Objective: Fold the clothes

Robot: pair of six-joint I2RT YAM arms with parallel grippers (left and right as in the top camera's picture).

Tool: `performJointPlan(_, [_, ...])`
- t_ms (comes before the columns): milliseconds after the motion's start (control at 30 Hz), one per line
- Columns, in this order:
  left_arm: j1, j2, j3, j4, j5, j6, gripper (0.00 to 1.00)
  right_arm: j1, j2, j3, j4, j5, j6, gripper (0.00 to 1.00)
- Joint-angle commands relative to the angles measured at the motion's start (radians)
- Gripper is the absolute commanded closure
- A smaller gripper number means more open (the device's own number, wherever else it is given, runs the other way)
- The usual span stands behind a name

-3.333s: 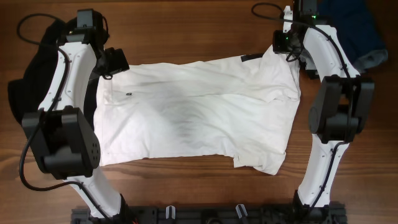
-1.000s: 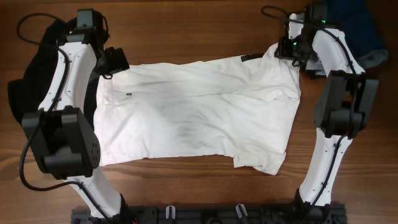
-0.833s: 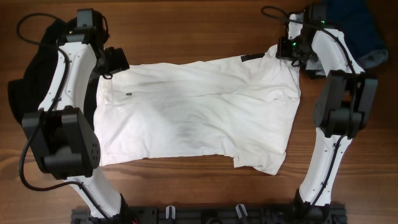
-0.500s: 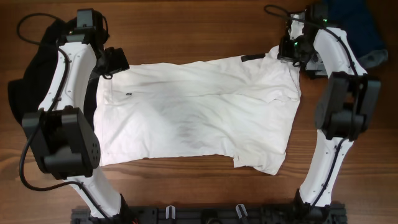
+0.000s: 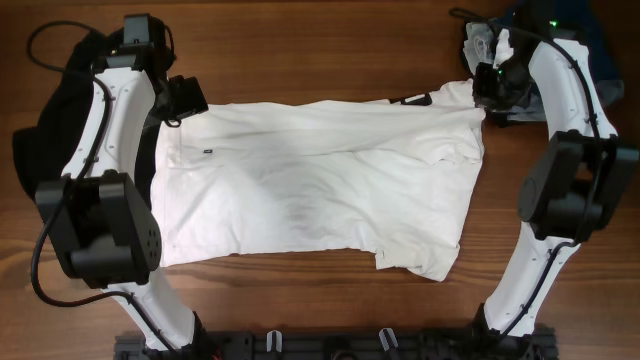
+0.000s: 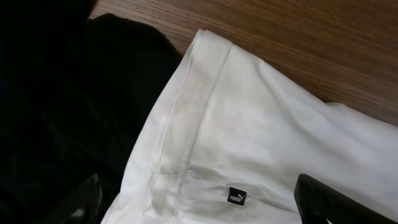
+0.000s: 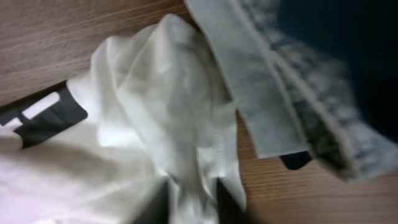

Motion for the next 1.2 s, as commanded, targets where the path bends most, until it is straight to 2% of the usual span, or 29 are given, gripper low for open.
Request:
performJointPlan(0, [0.005, -0.004, -0.006, 0.004, 0.008, -0.001, 0.00, -0.006, 0.014, 0.003, 0.028, 0.035, 0.007, 0.25])
performJointPlan(100, [0.005, -0.004, -0.006, 0.015, 0.007, 0.007, 0.00, -0.006, 0.012, 0.018, 0.055, 0.005, 0.006, 0.26])
performJointPlan(267, [0.005, -0.016, 0.027, -0.009, 0.003, 0.085, 0.00, -0.006, -0.045, 0.069, 0.044, -0.095, -0.026, 0.29])
performJointPlan(467, [0.004, -0.111, 0.154, -0.145, 0.031, 0.081, 0.00, -0.001, -0.257, 0.072, -0.020, -0.203, -0.026, 0.27])
performJointPlan(567, [0.004, -0.192, 0.171, -0.200, 0.085, 0.055, 0.00, -0.001, -0.367, 0.071, -0.105, -0.234, -0.021, 0.22])
performJointPlan(700, [0.004, -0.305, 0.171, -0.307, 0.101, -0.051, 0.00, 0.010, -0.477, 0.071, -0.229, -0.232, 0.021, 0.14])
performJointPlan(900, [0.004, -0.433, 0.133, -0.546, 0.093, -0.275, 0.00, 0.031, -0.547, 0.068, -0.393, -0.224, 0.048, 0.13])
performJointPlan(1033, [0.004, -0.517, -0.013, -0.573, 0.085, -0.399, 0.00, 0.053, -0.549, 0.035, -0.406, -0.185, 0.060, 0.13])
performJointPlan(1167, [0.004, -0.644, -0.257, -0.501, 0.086, -0.578, 0.00, 0.071, -0.548, -0.039, -0.358, -0.164, 0.067, 0.13])
